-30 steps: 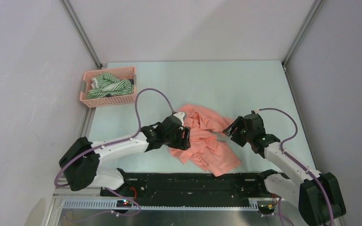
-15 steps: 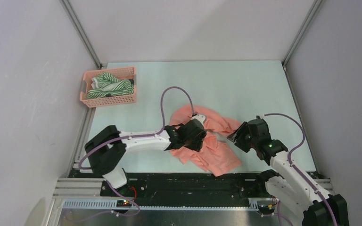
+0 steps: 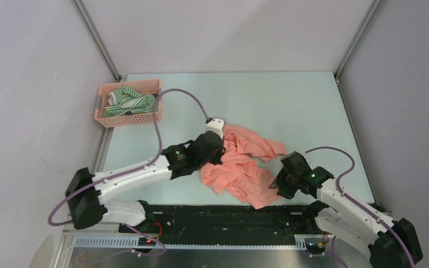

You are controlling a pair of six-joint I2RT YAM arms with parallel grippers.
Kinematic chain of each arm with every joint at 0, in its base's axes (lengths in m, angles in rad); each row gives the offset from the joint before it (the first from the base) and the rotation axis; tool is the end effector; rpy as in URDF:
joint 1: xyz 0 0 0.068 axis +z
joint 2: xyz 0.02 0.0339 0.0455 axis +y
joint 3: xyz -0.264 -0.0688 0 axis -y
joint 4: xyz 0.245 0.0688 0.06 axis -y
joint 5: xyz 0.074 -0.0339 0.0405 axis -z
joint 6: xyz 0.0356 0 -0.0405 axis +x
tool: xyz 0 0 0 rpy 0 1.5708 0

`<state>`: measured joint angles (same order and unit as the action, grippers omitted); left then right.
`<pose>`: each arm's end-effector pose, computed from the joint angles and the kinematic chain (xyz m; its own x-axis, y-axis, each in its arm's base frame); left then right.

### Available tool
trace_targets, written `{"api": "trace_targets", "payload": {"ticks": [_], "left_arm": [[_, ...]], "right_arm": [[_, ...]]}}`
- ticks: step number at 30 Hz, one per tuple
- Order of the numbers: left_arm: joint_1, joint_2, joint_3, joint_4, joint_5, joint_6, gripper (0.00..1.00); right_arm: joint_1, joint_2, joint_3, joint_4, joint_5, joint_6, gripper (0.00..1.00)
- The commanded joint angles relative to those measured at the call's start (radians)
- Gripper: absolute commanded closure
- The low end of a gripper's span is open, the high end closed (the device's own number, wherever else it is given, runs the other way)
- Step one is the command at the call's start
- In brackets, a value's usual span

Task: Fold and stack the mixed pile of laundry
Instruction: Flatten out the T-shirt at the center of the board.

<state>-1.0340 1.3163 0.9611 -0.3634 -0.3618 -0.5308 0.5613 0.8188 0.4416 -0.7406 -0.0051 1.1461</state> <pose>0.1565 -0.2384 0.2694 -0.6282 0.1299 -0.7671 0.4052 0.8963 -0.1801 0.1163 0.0733 0.1733 -0.8004 0.5731 -0.1762 0.4735 0.7844 0.4007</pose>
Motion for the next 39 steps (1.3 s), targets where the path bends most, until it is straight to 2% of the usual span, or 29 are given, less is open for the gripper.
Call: {"api": "trace_targets", "payload": {"ticks": [1, 2, 5, 7, 11, 17, 24, 27, 32, 34, 39], "left_arm": [[0.037, -0.068, -0.011, -0.038, -0.047, -0.001, 1.00], [0.037, -0.065, -0.010, -0.031, -0.007, 0.005, 0.99], [0.008, 0.000, 0.022, -0.002, 0.049, 0.027, 0.78], [-0.026, 0.061, 0.053, -0.001, 0.041, 0.027, 0.69], [-0.077, 0.204, 0.118, 0.004, 0.028, 0.013, 0.58], [-0.091, 0.381, 0.198, 0.002, 0.024, -0.013, 0.49], [-0.092, 0.514, 0.255, 0.002, 0.020, -0.026, 0.46], [-0.091, 0.533, 0.252, 0.002, 0.016, -0.034, 0.52], [-0.090, 0.490, 0.216, 0.000, -0.027, -0.042, 0.89], [-0.090, 0.447, 0.197, -0.003, -0.043, -0.040, 0.98], [-0.086, 0.309, 0.157, -0.024, -0.071, -0.032, 1.00]], "right_arm": [[0.025, 0.034, 0.009, -0.101, 0.091, 0.099, 0.53], [0.026, 0.036, 0.016, -0.108, 0.096, 0.102, 0.53], [0.029, 0.022, 0.039, -0.150, 0.126, 0.102, 0.49], [0.028, 0.005, 0.052, -0.175, 0.158, 0.106, 0.48], [0.024, -0.008, 0.055, -0.200, 0.204, 0.101, 0.46], [0.023, -0.020, 0.054, -0.189, 0.218, 0.079, 0.44], [0.025, -0.017, 0.054, -0.192, 0.258, 0.063, 0.41], [0.024, -0.005, 0.053, -0.186, 0.275, 0.057, 0.38], [0.023, 0.022, 0.030, -0.101, 0.297, 0.043, 0.39], [0.023, 0.034, 0.014, -0.067, 0.287, 0.041, 0.40], [0.028, 0.069, -0.014, -0.017, 0.252, 0.052, 0.46]]}}
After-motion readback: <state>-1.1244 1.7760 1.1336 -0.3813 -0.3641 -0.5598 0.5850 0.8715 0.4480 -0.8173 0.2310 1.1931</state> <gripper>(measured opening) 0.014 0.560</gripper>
